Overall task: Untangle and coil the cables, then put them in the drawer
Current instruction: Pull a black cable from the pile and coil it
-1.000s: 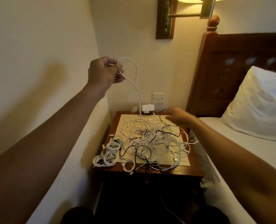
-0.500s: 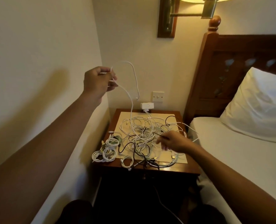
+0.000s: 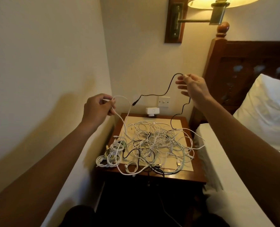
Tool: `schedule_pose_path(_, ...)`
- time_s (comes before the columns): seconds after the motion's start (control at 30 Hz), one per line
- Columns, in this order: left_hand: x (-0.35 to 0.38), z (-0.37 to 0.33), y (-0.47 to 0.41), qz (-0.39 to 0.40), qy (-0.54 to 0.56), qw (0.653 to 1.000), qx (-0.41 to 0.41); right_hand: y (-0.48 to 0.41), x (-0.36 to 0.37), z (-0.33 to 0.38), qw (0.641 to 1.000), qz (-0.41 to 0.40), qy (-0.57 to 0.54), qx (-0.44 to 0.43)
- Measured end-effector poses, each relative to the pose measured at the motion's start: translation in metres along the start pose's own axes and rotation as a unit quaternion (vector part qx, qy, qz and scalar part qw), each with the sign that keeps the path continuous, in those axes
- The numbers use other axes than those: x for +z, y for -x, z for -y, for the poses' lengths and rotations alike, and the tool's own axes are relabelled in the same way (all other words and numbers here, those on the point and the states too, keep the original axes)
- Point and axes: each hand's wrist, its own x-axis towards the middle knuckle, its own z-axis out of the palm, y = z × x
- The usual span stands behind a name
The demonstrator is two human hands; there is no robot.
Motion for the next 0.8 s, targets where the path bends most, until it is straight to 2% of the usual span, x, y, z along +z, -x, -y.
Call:
schedule_pose_path(0.13,-0.005,-0.033,-0.015,-0.012,0.044,0.998,0.032,0.003,-0.012,0.004,0.998,-0.036,-0.049,0.002)
schedule_pose_path(0.3,0.033,-0.062,-0.030,0.025,0.047,0.998,0.041,0.000,-0.046,0.059,0.991,-0.094,-0.067,-0.073)
schedule_pose_path(0.53,0.099,-0.103,-0.082,0.005,0.058,0.993,0.098,0.006,-0.103,0.127,0.973,-0.135,-0.077,-0.171)
schedule_pose_path(0.6,0.118,-0.103,-0.088,0.043,0.040,0.994,0.097,0.009,-0.114,0.135,0.970,-0.131,-0.073,-0.193)
schedule_pose_path(0.7,0.149,-0.083,-0.077,0.160,-0.063,0.981,0.093,0.017,-0.122,0.130,0.978,-0.103,-0.044,-0.174)
schedule_pose_path(0.8,0.166,-0.057,-0.056,0.246,-0.112,0.962,0.025,0.030,-0.123,0.117,0.989,-0.062,0.019,-0.133)
